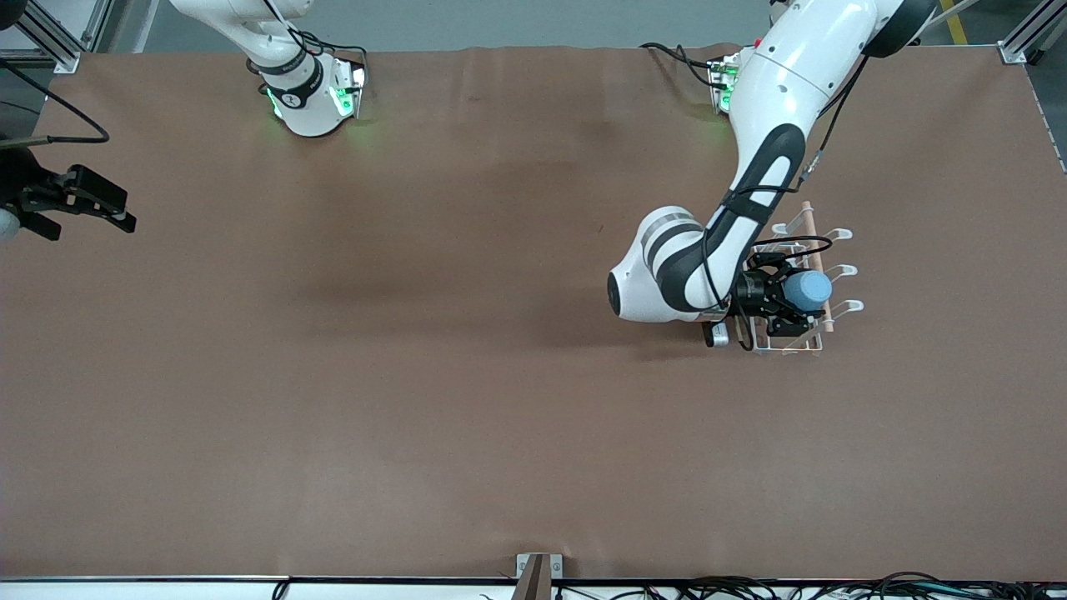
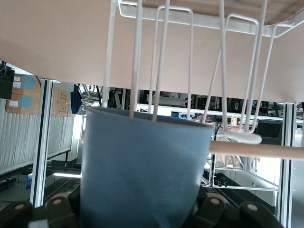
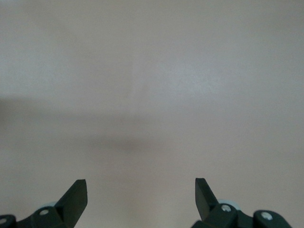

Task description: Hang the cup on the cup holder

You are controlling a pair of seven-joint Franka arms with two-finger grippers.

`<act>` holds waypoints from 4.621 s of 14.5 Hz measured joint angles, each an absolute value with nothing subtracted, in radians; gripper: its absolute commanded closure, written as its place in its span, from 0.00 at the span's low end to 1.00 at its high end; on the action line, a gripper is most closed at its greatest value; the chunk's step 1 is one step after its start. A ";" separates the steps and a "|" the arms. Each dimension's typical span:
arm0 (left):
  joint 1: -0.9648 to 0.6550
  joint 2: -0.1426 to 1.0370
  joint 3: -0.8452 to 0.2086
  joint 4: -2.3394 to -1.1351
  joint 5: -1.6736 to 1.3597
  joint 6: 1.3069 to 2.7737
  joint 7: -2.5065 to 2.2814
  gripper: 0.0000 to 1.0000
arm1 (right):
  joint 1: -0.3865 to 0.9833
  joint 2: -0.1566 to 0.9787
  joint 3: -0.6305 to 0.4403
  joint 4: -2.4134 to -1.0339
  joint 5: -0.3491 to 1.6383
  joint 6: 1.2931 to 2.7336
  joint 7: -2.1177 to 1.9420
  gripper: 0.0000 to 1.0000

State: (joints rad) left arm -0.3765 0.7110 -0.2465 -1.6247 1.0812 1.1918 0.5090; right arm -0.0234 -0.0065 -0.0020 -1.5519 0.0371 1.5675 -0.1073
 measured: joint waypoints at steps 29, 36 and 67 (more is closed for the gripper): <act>-0.258 0.535 -0.264 -1.238 0.709 1.236 0.305 0.00 | -0.027 -0.003 -0.003 -1.558 0.037 1.554 -0.107 0.00; -0.239 0.459 -0.281 -1.178 0.490 1.478 -0.018 0.00 | -0.028 -0.003 -0.003 -1.558 0.037 1.554 -0.106 0.00; 0.065 -0.188 -0.176 -1.712 0.000 1.517 -0.172 0.00 | -0.029 -0.001 -0.003 -1.557 0.037 1.563 -0.106 0.00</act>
State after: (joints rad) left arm 0.0645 -0.1878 -0.1759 -1.7122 0.0002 1.5167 -0.1720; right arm -0.0289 -0.0009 -0.0029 -1.5565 0.0371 1.5629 -0.1064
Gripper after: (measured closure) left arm 0.000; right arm 0.000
